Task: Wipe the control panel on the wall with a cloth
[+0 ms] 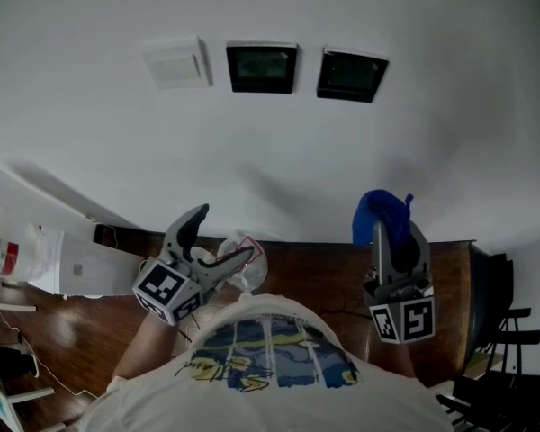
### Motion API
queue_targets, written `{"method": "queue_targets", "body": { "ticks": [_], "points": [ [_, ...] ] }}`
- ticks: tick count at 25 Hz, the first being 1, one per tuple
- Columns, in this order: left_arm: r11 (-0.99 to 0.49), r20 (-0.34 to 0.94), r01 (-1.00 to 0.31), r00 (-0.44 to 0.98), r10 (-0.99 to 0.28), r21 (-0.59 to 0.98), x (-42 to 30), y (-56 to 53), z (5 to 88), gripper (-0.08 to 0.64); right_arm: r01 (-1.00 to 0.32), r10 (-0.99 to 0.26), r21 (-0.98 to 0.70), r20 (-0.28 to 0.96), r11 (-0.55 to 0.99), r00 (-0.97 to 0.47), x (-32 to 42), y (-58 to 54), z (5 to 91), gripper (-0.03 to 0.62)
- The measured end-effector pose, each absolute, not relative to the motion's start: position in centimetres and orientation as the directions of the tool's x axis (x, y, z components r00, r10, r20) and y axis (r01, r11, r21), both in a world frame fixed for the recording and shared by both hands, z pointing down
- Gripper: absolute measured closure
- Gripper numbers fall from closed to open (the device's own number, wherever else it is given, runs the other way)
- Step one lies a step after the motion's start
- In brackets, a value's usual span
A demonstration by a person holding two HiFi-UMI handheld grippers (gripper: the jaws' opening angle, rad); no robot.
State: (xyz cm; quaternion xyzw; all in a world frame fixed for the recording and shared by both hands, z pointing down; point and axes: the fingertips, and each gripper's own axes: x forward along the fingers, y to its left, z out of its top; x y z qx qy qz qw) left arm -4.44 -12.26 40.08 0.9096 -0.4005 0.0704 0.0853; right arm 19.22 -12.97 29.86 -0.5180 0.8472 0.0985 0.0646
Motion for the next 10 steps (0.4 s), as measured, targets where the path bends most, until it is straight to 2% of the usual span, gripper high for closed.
{"method": "queue_targets", "body": {
  "ticks": [3, 10],
  "points": [
    [-0.661, 0.184, -0.745, 0.666, -0.723, 0.096, -4.3, -12.3, 39.9, 0.127, -0.886, -0.863, 0.100, -0.202, 0.453, -0.464, 19.1, -12.9, 30.0, 0.497],
    [-0.670, 0.196, -0.736, 0.674, -0.712, 0.096, -3.5, -11.3, 39.9, 0.128, -0.879, -0.859, 0.100, -0.187, 0.466, -0.477, 19.1, -11.7, 30.1, 0.497]
  ]
}}
